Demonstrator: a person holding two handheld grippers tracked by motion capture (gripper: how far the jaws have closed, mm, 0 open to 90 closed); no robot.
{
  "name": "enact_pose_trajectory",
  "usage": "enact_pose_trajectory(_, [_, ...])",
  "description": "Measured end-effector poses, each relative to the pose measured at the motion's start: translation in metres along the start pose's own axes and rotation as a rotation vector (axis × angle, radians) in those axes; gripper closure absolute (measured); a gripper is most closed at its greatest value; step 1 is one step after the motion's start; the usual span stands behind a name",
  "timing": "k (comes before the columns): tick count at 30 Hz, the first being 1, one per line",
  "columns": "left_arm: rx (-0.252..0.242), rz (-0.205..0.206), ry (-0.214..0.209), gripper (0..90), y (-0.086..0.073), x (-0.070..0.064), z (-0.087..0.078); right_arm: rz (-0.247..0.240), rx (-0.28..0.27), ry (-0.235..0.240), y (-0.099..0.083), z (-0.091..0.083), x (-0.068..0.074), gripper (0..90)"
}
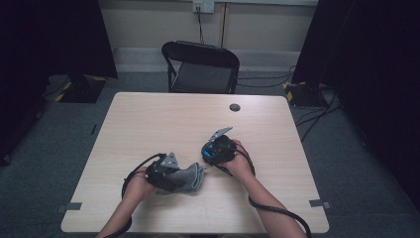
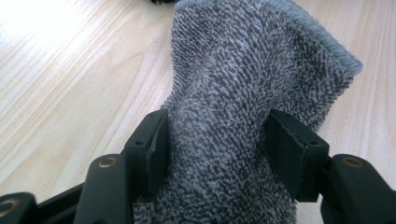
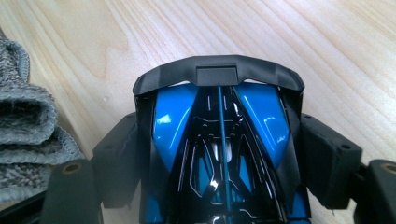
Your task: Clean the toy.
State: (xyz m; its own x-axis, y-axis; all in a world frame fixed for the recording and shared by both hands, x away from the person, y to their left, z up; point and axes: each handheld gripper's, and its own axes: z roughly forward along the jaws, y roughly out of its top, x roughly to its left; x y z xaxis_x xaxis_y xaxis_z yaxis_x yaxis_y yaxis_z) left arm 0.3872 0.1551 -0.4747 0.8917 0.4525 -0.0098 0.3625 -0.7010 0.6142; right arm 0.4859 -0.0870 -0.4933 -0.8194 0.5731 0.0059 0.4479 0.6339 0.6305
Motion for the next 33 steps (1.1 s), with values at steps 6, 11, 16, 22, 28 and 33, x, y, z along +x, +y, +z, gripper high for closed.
enact_pose_trajectory(6, [-0.001, 0.000, 0.000, 40.7, 0.000, 0.000, 0.000, 0.006, 0.009, -0.002, 0.001, 0.000, 0.001, 25.1])
enact_pose_trajectory(11, [0.001, 0.000, -0.001, 40.8, 0.000, 0.000, 0.000, 0.010, 0.006, -0.007, 0.001, -0.001, 0.001, 25.5])
enact_pose_trajectory(16, [0.000, -0.009, 0.004, 42.2, 0.000, 0.001, -0.001, 0.018, 0.003, -0.007, 0.000, -0.002, 0.001, 25.6])
enact_pose_trajectory(22, [-0.001, 0.023, 0.024, 38.2, 0.003, 0.001, -0.003, 0.038, -0.019, 0.002, -0.003, -0.009, -0.002, 25.6])
enact_pose_trajectory(28, [0.016, 0.005, 0.000, 36.4, 0.001, 0.001, 0.001, 0.059, -0.049, 0.017, -0.005, -0.016, -0.004, 25.7])
enact_pose_trajectory(33, [0.051, -0.149, -0.012, 66.6, 0.009, 0.006, -0.001, 0.068, -0.077, 0.027, -0.007, -0.024, -0.003, 25.7])
